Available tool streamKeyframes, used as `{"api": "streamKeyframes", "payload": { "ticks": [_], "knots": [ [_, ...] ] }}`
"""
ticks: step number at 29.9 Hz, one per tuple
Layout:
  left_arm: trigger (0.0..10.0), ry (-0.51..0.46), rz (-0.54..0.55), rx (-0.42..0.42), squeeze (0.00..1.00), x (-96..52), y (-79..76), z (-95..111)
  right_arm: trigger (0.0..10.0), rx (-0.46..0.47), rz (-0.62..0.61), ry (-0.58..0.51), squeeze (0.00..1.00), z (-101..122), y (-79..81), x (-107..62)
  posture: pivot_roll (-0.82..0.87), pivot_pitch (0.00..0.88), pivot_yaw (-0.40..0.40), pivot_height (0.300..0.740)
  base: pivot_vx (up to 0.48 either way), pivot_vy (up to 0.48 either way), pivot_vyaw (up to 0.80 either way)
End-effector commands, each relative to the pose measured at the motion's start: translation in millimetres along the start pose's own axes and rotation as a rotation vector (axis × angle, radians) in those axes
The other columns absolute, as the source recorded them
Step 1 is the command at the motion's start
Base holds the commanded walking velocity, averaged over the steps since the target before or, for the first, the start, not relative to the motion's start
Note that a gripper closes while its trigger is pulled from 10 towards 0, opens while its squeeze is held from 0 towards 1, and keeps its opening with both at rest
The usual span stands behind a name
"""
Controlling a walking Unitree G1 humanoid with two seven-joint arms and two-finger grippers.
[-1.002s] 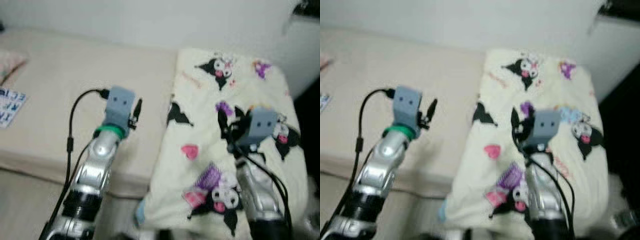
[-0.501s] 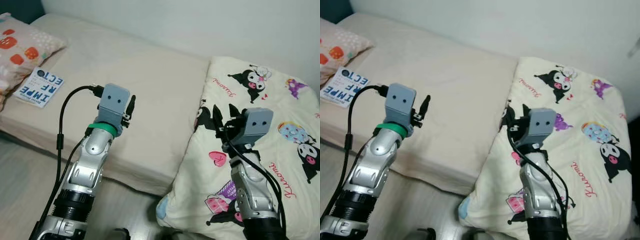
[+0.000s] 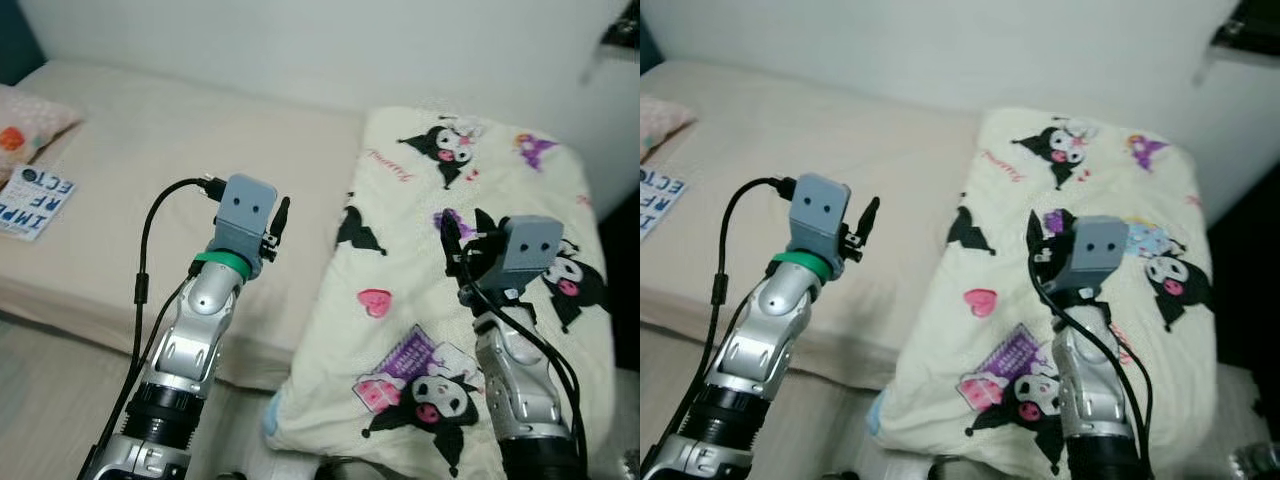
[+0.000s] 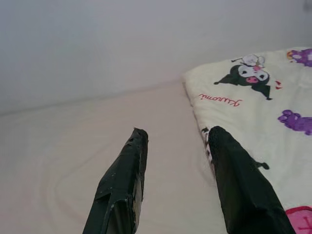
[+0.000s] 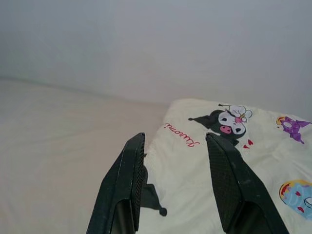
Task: Clean up the room
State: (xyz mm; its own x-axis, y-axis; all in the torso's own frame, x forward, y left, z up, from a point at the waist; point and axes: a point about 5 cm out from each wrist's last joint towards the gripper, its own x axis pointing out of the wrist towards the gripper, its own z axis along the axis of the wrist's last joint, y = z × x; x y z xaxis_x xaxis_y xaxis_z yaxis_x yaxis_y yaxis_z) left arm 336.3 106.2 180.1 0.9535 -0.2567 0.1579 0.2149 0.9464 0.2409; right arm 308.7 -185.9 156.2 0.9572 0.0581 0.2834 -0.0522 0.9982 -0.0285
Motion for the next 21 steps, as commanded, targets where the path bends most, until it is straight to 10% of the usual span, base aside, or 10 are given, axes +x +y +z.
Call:
{"api": "streamKeyframes", "payload": {
  "ticks": [1, 5, 11, 18, 19, 21],
  "knots": [
    [10.0, 0.035, 0.004, 0.006, 0.00, -2.2, 1.9, -8.0, 10.0, -0.033, 0.015, 0.041, 0.00, -6.6, 2.2, -0.8, -0.11, 0.083, 0.011, 0.740, 0.000, 0.000, 0.79],
    [10.0, 0.050, 0.001, 0.009, 0.00, -3.5, 1.1, -12.9, 10.0, -0.050, 0.022, 0.053, 0.00, -9.3, 3.5, -1.0, -0.11, 0.083, 0.011, 0.740, 0.000, 0.000, 0.79],
    [10.0, 0.414, -0.023, 0.127, 0.00, -46.9, 4.2, -115.6, 10.0, -0.112, 0.092, 0.323, 0.00, -68.4, 4.9, -21.0, -0.11, 0.073, 0.014, 0.740, 0.000, 0.000, 0.79],
    [10.0, 0.482, -0.019, 0.149, 0.00, -59.0, 7.4, -131.7, 10.0, -0.121, 0.100, 0.393, 0.00, -82.5, 3.3, -28.5, -0.11, 0.072, 0.012, 0.740, 0.000, 0.000, 0.79],
    [10.0, 0.787, 0.078, -0.057, 0.00, -108.5, 19.4, -181.2, 10.0, -0.094, 0.219, 0.730, 0.00, -136.8, 7.5, -74.6, -0.10, 0.062, 0.002, 0.740, 0.000, 0.000, 0.79],
    [10.0, 0.890, 0.129, -0.146, 0.00, -129.7, 21.4, -196.5, 10.0, -0.085, 0.289, 0.871, 0.00, -154.9, 11.3, -99.6, -0.09, 0.057, -0.003, 0.740, 0.000, 0.000, 0.79]
  ]
}}
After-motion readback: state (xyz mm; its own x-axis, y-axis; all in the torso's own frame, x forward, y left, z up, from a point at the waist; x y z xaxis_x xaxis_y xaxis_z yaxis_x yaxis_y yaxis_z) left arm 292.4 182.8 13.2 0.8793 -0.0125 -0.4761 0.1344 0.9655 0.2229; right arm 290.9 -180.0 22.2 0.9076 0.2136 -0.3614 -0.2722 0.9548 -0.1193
